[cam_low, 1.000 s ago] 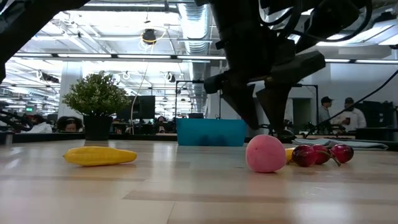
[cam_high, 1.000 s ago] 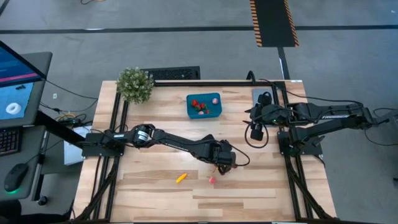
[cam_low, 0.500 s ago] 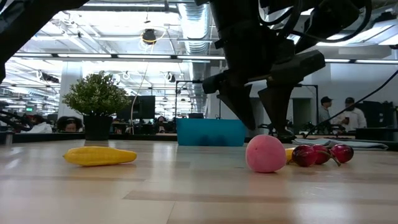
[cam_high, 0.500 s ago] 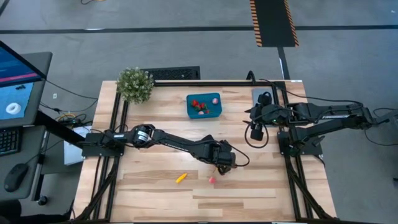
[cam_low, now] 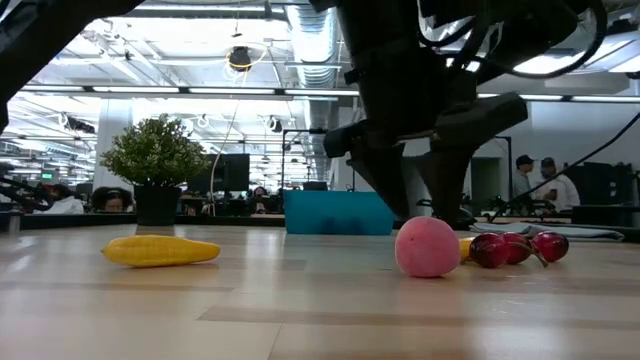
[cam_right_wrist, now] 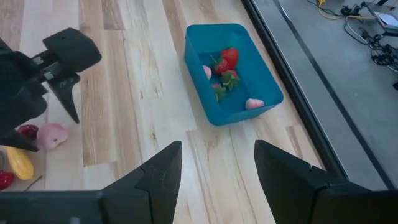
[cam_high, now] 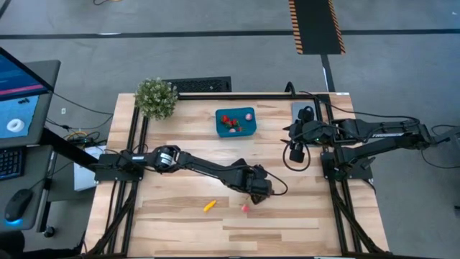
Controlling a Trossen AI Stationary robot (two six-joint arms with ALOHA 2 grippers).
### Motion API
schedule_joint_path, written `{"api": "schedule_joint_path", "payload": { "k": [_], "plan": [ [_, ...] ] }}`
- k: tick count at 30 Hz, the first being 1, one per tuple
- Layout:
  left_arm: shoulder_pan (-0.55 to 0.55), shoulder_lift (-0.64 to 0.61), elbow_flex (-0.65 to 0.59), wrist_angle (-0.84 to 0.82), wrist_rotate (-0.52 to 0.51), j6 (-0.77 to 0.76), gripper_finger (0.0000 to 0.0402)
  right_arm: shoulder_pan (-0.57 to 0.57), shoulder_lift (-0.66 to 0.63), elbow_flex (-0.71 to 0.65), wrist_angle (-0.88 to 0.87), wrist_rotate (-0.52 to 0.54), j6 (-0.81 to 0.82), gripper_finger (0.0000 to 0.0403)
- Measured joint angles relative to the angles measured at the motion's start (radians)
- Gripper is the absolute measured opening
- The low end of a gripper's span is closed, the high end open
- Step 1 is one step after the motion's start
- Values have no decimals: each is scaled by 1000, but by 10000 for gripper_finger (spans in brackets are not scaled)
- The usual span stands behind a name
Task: Pick and placing Produce into tupperware
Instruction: Put the top peach into the blue bin
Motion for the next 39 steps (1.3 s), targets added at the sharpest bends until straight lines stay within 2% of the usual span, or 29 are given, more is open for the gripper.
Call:
{"api": "schedule_joint_path", "payload": {
  "k": [17,20,26,30,39],
  "plan": [
    [1,25,5,-60,1,0,254,0,0,0,-3,0,0,225],
    [7,24,28,-155,4,2,254,0,0,0,-3,0,0,225],
    [13,16,154,-419,-8,3,254,0,0,0,-3,0,0,225],
    [16,15,169,-470,-16,3,254,0,0,0,-3,0,0,225],
    [13,-9,165,-398,45,26,254,0,0,0,-32,0,0,225]
  ]
}}
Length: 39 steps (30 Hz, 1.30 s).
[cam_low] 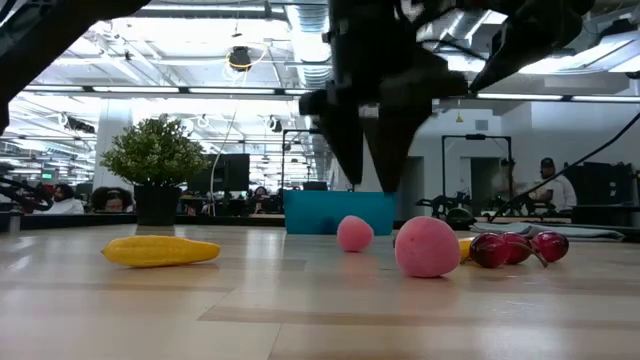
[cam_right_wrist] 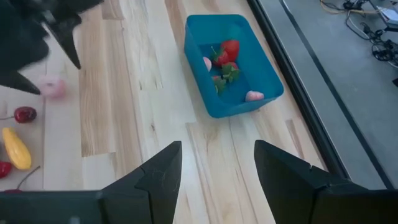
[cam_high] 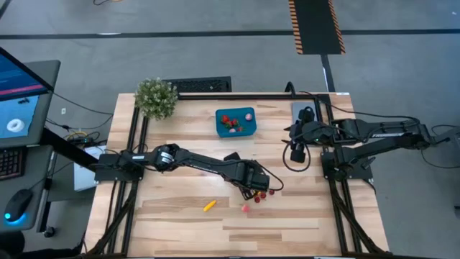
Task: Pick and placing Produce into tupperware
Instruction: Put the top peach into the blue bin
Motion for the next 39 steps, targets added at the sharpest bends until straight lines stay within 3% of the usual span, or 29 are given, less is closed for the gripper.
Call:
{"api": "schedule_joint_path", "payload": {
  "k": [11,17,31,39],
  "plan": [
    [-45,-52,-1,-37,2,-29,254,0,0,0,-12,0,-1,225],
    [-67,-55,-22,97,27,-25,254,0,0,0,-17,0,-1,225],
    [-62,-142,-23,-104,0,35,254,0,0,0,-26,0,-2,225],
    [-39,-255,-40,-207,-47,82,254,0,0,0,-26,0,-1,225]
  ]
}}
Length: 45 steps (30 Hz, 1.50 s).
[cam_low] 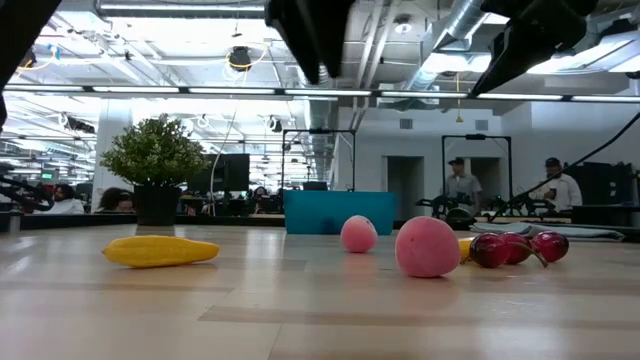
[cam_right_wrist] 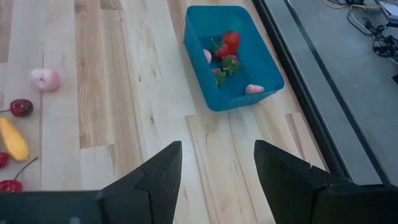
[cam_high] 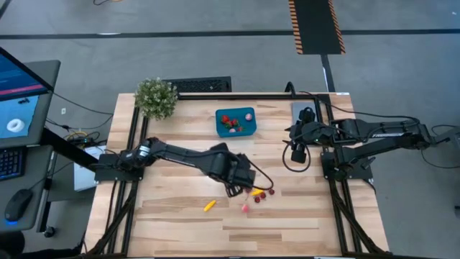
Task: Pick and placing Produce into tupperware
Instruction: Put the top peach into the blue bin
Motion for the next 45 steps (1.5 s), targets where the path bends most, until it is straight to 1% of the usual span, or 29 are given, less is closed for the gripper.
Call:
{"api": "schedule_joint_path", "payload": {
  "k": [2,4,5,7,9,11,14,18,19,22,26,30,36,39,41,44,45],
  "plan": [
    [6,-52,-50,-12,-9,-3,254,0,0,0,0,0,0,225],
    [11,-123,-124,29,-13,-21,254,0,0,0,0,0,0,225],
    [13,-162,-172,81,-15,-34,254,0,0,0,0,0,0,225],
    [12,-241,-291,254,-17,-24,254,0,0,0,0,0,0,225],
    [5,-312,-434,415,-21,-5,254,0,0,0,1,0,-1,225],
    [4,-363,-577,536,-24,10,254,0,0,0,8,0,-1,225],
    [17,-386,-739,681,-32,42,254,0,0,0,8,0,0,225],
    [28,-370,-854,935,-19,206,254,0,0,0,14,0,0,225],
    [29,-362,-871,989,-12,244,254,0,0,0,14,0,0,225],
    [34,-327,-882,1047,9,306,254,0,0,0,13,0,0,225],
    [40,-286,-881,1064,80,327,263,0,0,0,8,0,0,225],
    [39,-230,-883,1094,123,360,284,0,0,0,8,0,1,225],
    [41,-201,-883,1102,137,367,307,0,0,0,8,0,1,225],
    [42,-202,-881,1115,139,367,309,0,0,0,7,0,1,225],
    [42,-202,-881,1120,163,370,309,0,0,0,7,0,1,225],
    [41,-169,-878,1146,169,384,309,0,0,0,8,0,1,225],
    [41,-161,-883,1129,172,388,309,0,0,0,7,0,1,225]
  ]
}}
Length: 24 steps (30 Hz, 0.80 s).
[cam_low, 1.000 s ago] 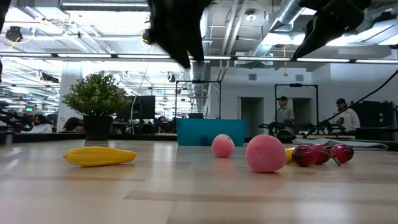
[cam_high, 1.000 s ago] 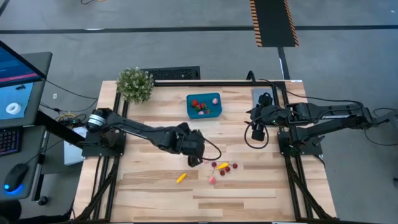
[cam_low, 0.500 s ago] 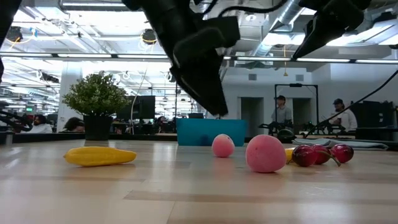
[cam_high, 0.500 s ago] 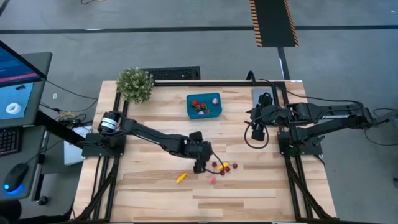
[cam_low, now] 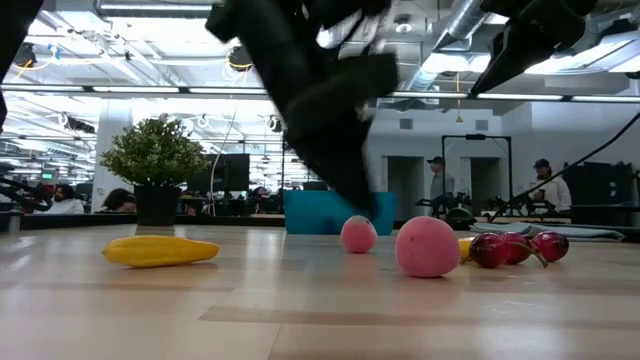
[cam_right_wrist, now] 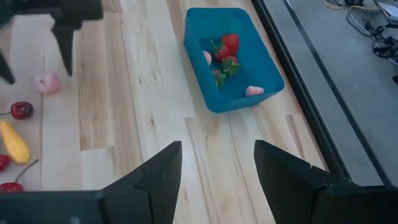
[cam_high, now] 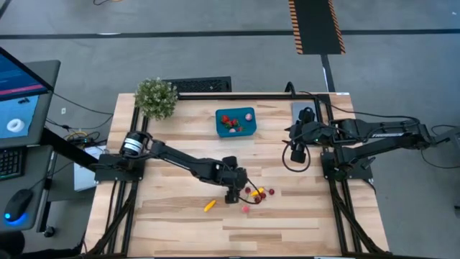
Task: Pick and placing Produce into tupperware
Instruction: Put the top peach into the blue bin
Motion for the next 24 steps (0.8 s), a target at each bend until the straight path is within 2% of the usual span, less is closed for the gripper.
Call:
{"api": "schedule_joint_path", "payload": {
  "k": [9,13,24],
  "plan": [
    [2,24,12,7,-12,11,309,0,-1,0,-11,0,0,225],
    [2,23,12,6,14,11,308,0,0,0,-10,0,0,225],
    [2,39,12,19,24,9,288,0,0,0,-15,0,1,225]
  ]
}}
